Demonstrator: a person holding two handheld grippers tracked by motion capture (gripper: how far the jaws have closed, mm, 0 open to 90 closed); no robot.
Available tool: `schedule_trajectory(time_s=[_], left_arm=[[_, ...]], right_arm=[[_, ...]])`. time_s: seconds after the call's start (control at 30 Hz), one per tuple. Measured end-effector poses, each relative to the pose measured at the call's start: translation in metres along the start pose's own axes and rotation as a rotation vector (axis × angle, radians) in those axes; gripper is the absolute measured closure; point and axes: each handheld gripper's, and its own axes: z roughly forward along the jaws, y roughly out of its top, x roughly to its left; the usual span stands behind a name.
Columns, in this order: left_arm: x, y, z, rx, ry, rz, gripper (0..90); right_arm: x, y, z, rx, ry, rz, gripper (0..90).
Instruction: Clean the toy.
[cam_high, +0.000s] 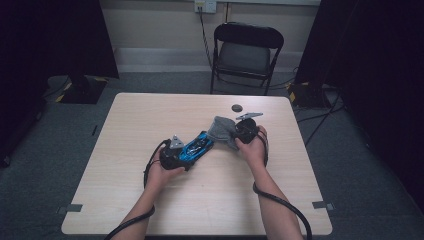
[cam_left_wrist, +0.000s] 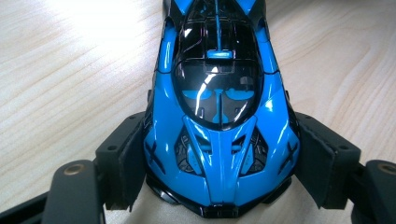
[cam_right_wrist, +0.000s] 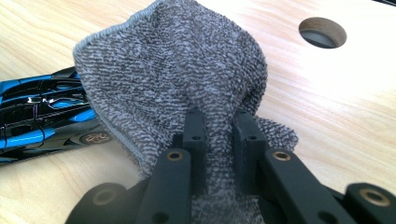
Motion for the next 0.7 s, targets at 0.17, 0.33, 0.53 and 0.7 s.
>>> schedule_trajectory(time_s=[0.17, 0.33, 0.53, 0.7], left_arm=[[0.000, 0.000, 0.000, 0.000, 0.000, -0.001, 25.8], [0.000, 0.000, 0.000, 0.001, 0.000, 0.000, 25.8], [0.000, 0.000, 0.000, -0.001, 0.000, -0.002, 25.8], [0.000, 0.000, 0.000, 0.000, 0.001, -0.002, 25.8]], right_arm=[[-0.003, -0.001, -0.005, -0.008, -0.004, 0.007, 78.2], [-0.007, -0.004, -0.010, -0.016, -0.012, 0.009, 78.2], [-0.016, -0.008, -0.020, -0.030, -0.021, 0.024, 78.3], [-0.015, -0.008, -0.027, -0.048, -0.009, 0.017, 78.3]])
